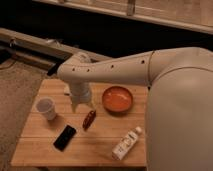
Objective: Place the pepper in the ceramic cup
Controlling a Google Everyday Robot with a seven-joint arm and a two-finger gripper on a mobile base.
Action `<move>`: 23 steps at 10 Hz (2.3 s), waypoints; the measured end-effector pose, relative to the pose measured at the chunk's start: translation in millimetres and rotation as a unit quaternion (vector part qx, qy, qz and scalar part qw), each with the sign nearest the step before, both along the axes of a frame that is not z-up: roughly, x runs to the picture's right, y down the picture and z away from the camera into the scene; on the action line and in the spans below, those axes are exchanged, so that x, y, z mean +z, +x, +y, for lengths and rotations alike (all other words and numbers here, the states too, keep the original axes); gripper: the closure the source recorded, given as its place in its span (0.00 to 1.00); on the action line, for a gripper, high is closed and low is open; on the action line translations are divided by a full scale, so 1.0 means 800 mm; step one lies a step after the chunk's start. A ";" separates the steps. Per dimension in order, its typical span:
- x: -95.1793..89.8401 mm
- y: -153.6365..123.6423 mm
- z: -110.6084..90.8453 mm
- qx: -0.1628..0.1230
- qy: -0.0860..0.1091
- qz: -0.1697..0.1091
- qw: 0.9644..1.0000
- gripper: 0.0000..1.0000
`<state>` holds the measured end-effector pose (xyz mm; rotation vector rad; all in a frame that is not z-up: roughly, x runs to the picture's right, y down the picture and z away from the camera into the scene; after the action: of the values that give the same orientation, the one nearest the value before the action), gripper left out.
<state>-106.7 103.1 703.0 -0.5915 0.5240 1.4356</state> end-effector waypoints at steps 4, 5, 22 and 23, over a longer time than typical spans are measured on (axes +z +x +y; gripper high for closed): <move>0.000 0.000 0.000 0.000 0.000 0.000 1.000 0.35; 0.000 0.000 0.000 0.000 0.000 0.000 1.000 0.35; 0.022 -0.005 0.011 0.005 -0.004 -0.019 1.000 0.35; 0.036 -0.008 0.014 0.004 -0.004 -0.022 1.000 0.35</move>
<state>-112.9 114.6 731.5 -0.6306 0.4931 1.4267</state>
